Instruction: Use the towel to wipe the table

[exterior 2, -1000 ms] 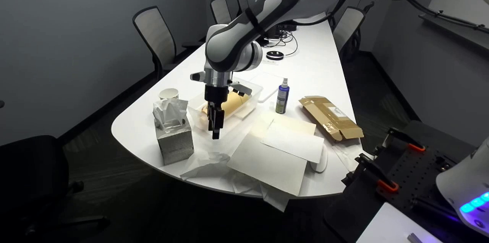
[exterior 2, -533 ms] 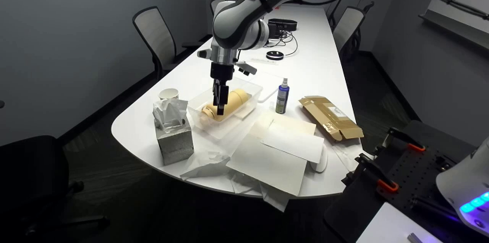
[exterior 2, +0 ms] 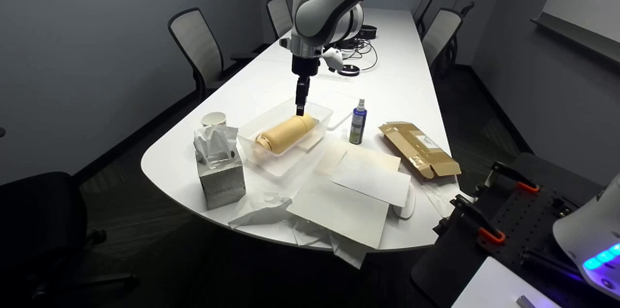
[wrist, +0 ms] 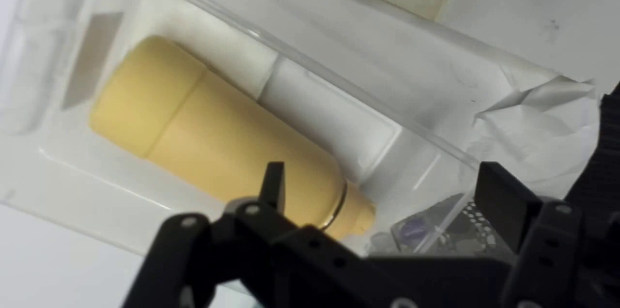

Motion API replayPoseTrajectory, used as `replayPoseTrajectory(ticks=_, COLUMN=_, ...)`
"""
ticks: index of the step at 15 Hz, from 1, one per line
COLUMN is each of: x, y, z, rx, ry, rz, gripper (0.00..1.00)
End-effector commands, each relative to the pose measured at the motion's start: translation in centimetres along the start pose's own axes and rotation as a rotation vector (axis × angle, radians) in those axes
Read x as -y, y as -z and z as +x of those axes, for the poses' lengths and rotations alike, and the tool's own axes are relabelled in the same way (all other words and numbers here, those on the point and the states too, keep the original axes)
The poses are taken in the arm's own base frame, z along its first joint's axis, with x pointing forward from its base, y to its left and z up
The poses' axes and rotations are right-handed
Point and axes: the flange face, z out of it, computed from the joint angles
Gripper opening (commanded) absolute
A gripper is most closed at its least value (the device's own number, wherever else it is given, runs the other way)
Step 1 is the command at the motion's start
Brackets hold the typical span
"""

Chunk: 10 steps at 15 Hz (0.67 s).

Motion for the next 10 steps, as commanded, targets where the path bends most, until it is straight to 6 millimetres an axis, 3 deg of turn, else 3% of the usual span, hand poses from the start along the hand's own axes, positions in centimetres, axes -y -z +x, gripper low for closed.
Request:
replayPoseTrajectory(ticks=1, x=-1.0, y=2.3, z=-3.4, rx=0.017, ry=-0.187, rz=-0.078, gripper=1.0)
replayPoseTrajectory(ticks=5, x=-2.4, y=3.4, z=-6.1, rx=0.048, ry=-0.387, rz=-0.125, gripper=1.0)
replayPoseTrajectory(ticks=10, x=-3.1, y=4.0, z=-7.7, rx=0.07, ry=-0.51, rz=-0.144, gripper=1.0)
